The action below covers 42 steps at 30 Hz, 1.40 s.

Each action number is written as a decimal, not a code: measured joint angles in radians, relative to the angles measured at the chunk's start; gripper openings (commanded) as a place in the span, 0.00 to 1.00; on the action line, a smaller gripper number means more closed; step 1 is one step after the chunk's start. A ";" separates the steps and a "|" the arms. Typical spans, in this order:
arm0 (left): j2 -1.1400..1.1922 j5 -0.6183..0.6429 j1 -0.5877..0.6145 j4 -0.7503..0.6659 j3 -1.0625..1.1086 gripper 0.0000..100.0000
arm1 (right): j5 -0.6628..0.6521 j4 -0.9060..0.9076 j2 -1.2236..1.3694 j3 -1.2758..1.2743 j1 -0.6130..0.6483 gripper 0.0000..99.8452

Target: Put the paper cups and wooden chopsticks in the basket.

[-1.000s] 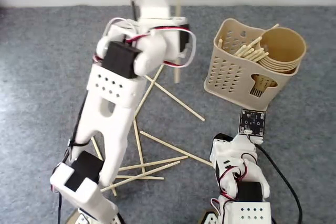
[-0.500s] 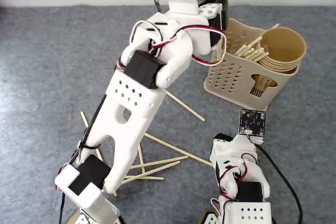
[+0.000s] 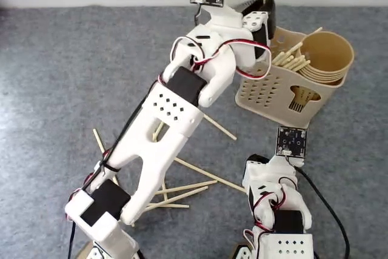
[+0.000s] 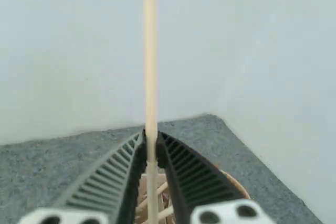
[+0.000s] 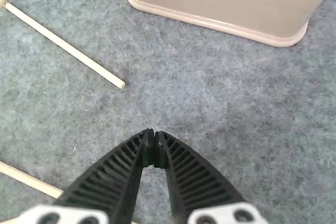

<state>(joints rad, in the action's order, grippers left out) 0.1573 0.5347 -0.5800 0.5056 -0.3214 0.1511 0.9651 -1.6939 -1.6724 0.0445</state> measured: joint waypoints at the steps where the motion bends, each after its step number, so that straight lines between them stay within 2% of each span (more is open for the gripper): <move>1: 0.000 0.000 -0.002 -0.028 0.012 0.01 | 0.000 0.000 0.000 0.000 0.000 0.01; 6: 0.000 -0.014 0.000 -0.172 0.100 0.01 | 0.000 0.000 0.000 0.000 0.000 0.01; 14: 0.000 -0.270 -0.044 -0.618 0.440 0.01 | 0.000 0.000 0.000 0.000 0.000 0.01; 18: 0.000 -0.288 -0.052 -0.666 0.523 0.01 | 0.000 0.000 0.000 0.000 0.000 0.01; 22: 0.000 -0.290 -0.046 -0.666 0.552 0.02 | 0.000 0.000 0.000 0.000 0.000 0.01; 28: -0.002 -0.290 -0.051 -0.551 0.552 0.11 | 0.000 0.000 0.000 0.000 0.000 0.01; 35: -0.026 -0.270 -0.051 -0.471 0.548 0.12 | 0.000 0.000 0.000 0.000 0.000 0.01; 39: -0.083 -0.255 -0.048 -0.336 0.517 0.12 | 0.000 0.000 0.000 0.000 0.000 0.01; 42: -0.147 -0.196 -0.046 -0.189 0.476 0.12 | 0.000 0.000 0.000 0.000 0.000 0.01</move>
<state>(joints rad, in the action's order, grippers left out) 0.0100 0.3383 -0.6260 0.3168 0.1542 0.1511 0.9651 -1.6939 -1.6724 0.0445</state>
